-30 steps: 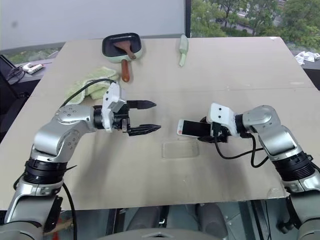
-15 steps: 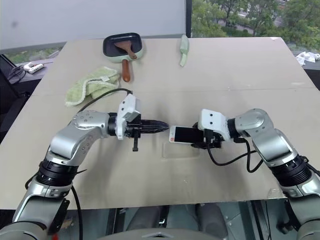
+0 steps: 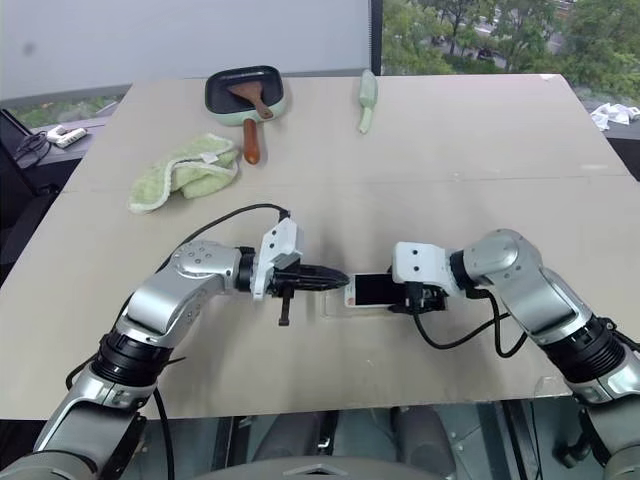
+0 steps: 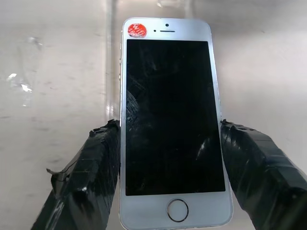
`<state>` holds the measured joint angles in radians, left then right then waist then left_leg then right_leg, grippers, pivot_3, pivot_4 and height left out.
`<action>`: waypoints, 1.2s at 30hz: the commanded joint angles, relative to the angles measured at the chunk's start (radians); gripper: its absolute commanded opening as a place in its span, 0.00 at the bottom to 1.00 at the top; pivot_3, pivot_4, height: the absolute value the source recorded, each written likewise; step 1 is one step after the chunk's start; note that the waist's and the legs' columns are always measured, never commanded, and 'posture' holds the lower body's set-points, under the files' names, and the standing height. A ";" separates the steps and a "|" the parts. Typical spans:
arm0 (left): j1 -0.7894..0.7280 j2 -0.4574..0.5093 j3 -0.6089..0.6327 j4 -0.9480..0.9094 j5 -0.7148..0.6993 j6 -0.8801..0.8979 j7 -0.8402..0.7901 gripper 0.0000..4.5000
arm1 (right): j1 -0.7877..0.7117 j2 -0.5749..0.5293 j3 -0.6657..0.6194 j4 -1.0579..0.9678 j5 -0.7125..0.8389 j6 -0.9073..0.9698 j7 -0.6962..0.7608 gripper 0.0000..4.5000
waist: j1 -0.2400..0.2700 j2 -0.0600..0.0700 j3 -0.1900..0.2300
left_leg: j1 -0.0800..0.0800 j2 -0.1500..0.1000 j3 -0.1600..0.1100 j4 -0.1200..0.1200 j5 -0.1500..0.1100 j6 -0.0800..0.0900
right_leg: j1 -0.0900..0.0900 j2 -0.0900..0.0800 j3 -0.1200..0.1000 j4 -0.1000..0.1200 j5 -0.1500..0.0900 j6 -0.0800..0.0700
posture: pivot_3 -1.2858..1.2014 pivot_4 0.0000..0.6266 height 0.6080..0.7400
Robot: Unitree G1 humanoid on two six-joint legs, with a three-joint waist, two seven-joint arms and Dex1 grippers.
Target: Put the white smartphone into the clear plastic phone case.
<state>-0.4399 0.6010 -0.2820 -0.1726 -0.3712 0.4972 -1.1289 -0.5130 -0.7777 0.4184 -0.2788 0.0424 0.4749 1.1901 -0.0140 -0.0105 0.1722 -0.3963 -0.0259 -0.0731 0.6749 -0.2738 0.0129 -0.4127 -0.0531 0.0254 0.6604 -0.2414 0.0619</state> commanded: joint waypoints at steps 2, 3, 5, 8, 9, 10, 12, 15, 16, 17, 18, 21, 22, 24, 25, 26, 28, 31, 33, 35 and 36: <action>0.020 -0.015 -0.017 -0.020 0.023 -0.020 0.010 0.01 | -0.014 -0.006 0.006 -0.032 -0.015 -0.014 0.010 0.62 | 0.000 0.000 0.000 | 0.000 0.000 0.000 0.000 0.000 0.000 | 0.000 0.000 0.000 0.000 0.000 0.000 | 0.52 0.24 1.00; 0.030 -0.021 -0.024 -0.017 0.030 -0.025 0.013 0.01 | -0.014 -0.004 0.008 -0.032 -0.018 -0.013 0.009 0.62 | 0.000 0.000 0.000 | 0.000 0.000 0.000 0.000 0.000 0.000 | 0.000 0.000 0.000 0.000 0.000 0.000 | 0.52 0.24 1.00; 0.046 -0.035 -0.034 -0.002 0.048 -0.040 0.025 0.01 | -0.016 0.000 0.013 -0.033 -0.024 -0.011 0.009 0.62 | 0.000 0.000 0.000 | 0.000 0.000 0.000 0.000 0.000 0.000 | 0.000 0.000 0.000 0.000 0.000 0.000 | 0.52 0.24 1.00; 0.056 -0.050 -0.045 0.013 0.072 -0.057 0.044 0.01 | -0.016 0.002 0.019 -0.037 -0.030 -0.013 0.014 0.62 | 0.000 0.000 0.000 | 0.000 0.000 0.000 0.000 0.000 0.000 | 0.000 0.000 0.000 0.000 0.000 0.000 | 0.52 0.24 1.00; 0.059 -0.057 -0.048 0.016 0.080 -0.060 0.052 0.01 | -0.015 0.002 0.020 -0.038 -0.032 -0.013 0.015 0.62 | 0.001 0.000 0.000 | 0.000 0.000 0.000 0.000 0.000 0.000 | 0.000 0.000 0.000 0.000 0.000 0.000 | 0.52 0.24 1.00; 0.064 -0.061 -0.052 0.019 0.088 -0.064 0.059 0.01 | -0.015 0.002 0.022 -0.039 -0.035 -0.014 0.017 0.62 | 0.001 0.000 0.000 | 0.000 0.000 -0.001 0.000 0.000 0.000 | 0.000 0.000 0.000 0.000 0.000 0.000 | 0.52 0.24 1.00; 0.076 -0.067 -0.066 0.031 0.119 -0.084 0.076 0.01 | -0.014 0.001 0.024 -0.043 -0.040 -0.016 0.020 0.62 | 0.001 0.000 0.000 | 0.000 0.000 -0.001 0.000 0.000 0.000 | 0.000 0.000 0.000 0.000 0.000 0.000 | 0.52 0.24 1.00; 0.090 -0.081 -0.063 0.039 0.130 -0.099 0.093 0.01 | -0.012 0.001 0.031 -0.052 -0.042 -0.017 0.026 0.62 | 0.001 0.000 -0.001 | 0.000 0.000 0.000 0.000 0.000 0.000 | 0.000 0.000 0.000 0.000 0.000 0.000 | 0.52 0.24 1.00; 0.094 -0.086 -0.058 0.036 0.125 -0.096 0.097 0.01 | -0.010 0.002 0.031 -0.056 -0.042 -0.015 0.027 0.62 | 0.001 0.000 -0.001 | 0.000 0.000 -0.001 0.000 0.000 0.000 | 0.000 0.000 0.000 0.000 0.000 0.000 | 0.52 0.24 1.00; 0.096 -0.090 -0.055 0.033 0.122 -0.095 0.101 0.01 | -0.010 0.002 0.032 -0.058 -0.042 -0.014 0.028 0.62 | 0.001 0.000 -0.001 | 0.000 0.000 -0.001 0.000 0.000 0.000 | 0.000 0.000 0.000 0.000 0.000 0.000 | 0.52 0.24 1.00; 0.098 -0.091 -0.054 0.031 0.123 -0.095 0.104 0.01 | -0.010 0.001 0.033 -0.060 -0.042 -0.015 0.031 0.62 | 0.001 0.000 -0.001 | 0.000 0.000 -0.001 0.000 0.000 0.000 | 0.000 0.000 0.000 0.000 0.000 0.000 | 0.52 0.24 1.00; 0.101 -0.093 -0.052 0.023 0.124 -0.093 0.114 0.01 | -0.008 0.000 0.033 -0.062 -0.043 -0.018 0.035 0.62 | 0.001 0.000 -0.001 | 0.000 0.000 -0.001 0.001 0.000 0.000 | 0.000 0.000 0.000 0.000 0.000 0.000 | 0.52 0.24 1.00; 0.103 -0.093 -0.051 0.021 0.123 -0.092 0.116 0.01 | -0.007 -0.002 0.036 -0.062 -0.044 -0.022 0.041 0.62 | 0.001 0.000 -0.001 | 0.000 0.000 -0.001 0.001 0.000 0.000 | 0.000 0.000 0.000 0.000 0.000 0.000 | 0.52 0.24 1.00; 0.107 -0.092 -0.052 0.018 0.122 -0.092 0.120 0.01 | -0.004 -0.005 0.039 -0.065 -0.042 -0.027 0.051 0.62 | 0.001 0.000 -0.001 | 0.000 0.000 -0.001 0.001 0.000 0.000 | 0.000 0.000 0.000 0.000 0.000 0.000 | 0.52 0.24 1.00; 0.110 -0.091 -0.051 0.017 0.122 -0.093 0.122 0.01 | -0.004 -0.004 0.040 -0.064 -0.044 -0.033 0.054 0.62 | 0.001 0.000 -0.001 | 0.000 0.000 -0.001 0.001 0.000 0.000 | 0.000 0.000 0.000 0.000 0.000 0.000 | 0.52 0.24 1.00; 0.113 -0.091 -0.051 0.016 0.122 -0.093 0.124 0.01 | -0.003 -0.006 0.041 -0.064 -0.046 -0.040 0.059 0.62 | 0.001 0.000 -0.001 | 0.000 0.000 -0.001 0.001 0.000 0.000 | 0.000 0.000 0.000 0.000 0.000 0.000 | 0.52 0.24 1.00; 0.117 -0.092 -0.050 0.019 0.124 -0.094 0.129 0.01 | -0.002 -0.005 0.042 -0.062 -0.047 -0.046 0.062 0.62 | 0.001 0.000 -0.001 | 0.000 0.000 -0.001 0.001 0.000 0.000 | 0.000 0.000 0.000 0.000 0.000 0.000 | 0.52 0.24 1.00; 0.121 -0.094 -0.051 0.027 0.129 -0.095 0.139 0.01 | -0.001 -0.004 0.043 -0.060 -0.053 -0.048 0.062 0.62 | 0.002 0.000 -0.001 | 0.000 0.000 -0.001 0.001 0.000 0.000 | 0.000 0.000 0.000 0.000 0.000 0.000 | 0.52 0.24 1.00; 0.126 -0.094 -0.057 0.031 0.135 -0.094 0.145 0.01 | -0.001 0.000 0.044 -0.059 -0.058 -0.042 0.055 0.62 | 0.002 0.000 -0.001 | 0.000 0.000 -0.001 0.001 0.000 0.000 | 0.000 0.000 0.000 0.000 0.000 0.000 | 0.52 0.24 1.00; 0.131 -0.092 -0.065 0.041 0.147 -0.087 0.159 0.01 | 0.000 0.001 0.044 -0.063 -0.058 -0.037 0.055 0.62 | 0.002 0.000 -0.002 | 0.000 0.000 -0.001 0.001 0.000 0.000 | 0.001 0.000 0.000 0.000 0.000 0.000 | 0.52 0.24 1.00; 0.134 -0.092 -0.070 0.050 0.157 -0.083 0.168 0.01 | 0.003 0.001 0.045 -0.068 -0.057 -0.034 0.056 0.62 | 0.002 0.000 -0.002 | 0.000 0.000 -0.001 0.001 0.000 0.000 | 0.001 0.000 0.000 0.000 0.000 0.000 | 0.52 0.24 1.00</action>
<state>-0.3248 0.5034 -0.3407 -0.1460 -0.2564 0.3952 -0.9862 -0.5179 -0.7769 0.4418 -0.3060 -0.0261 0.4441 1.2185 -0.0124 -0.0107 0.1703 -0.3957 -0.0260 -0.0737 0.6755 -0.2738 0.0129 -0.4120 -0.0535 0.0251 0.6606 -0.2414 0.0618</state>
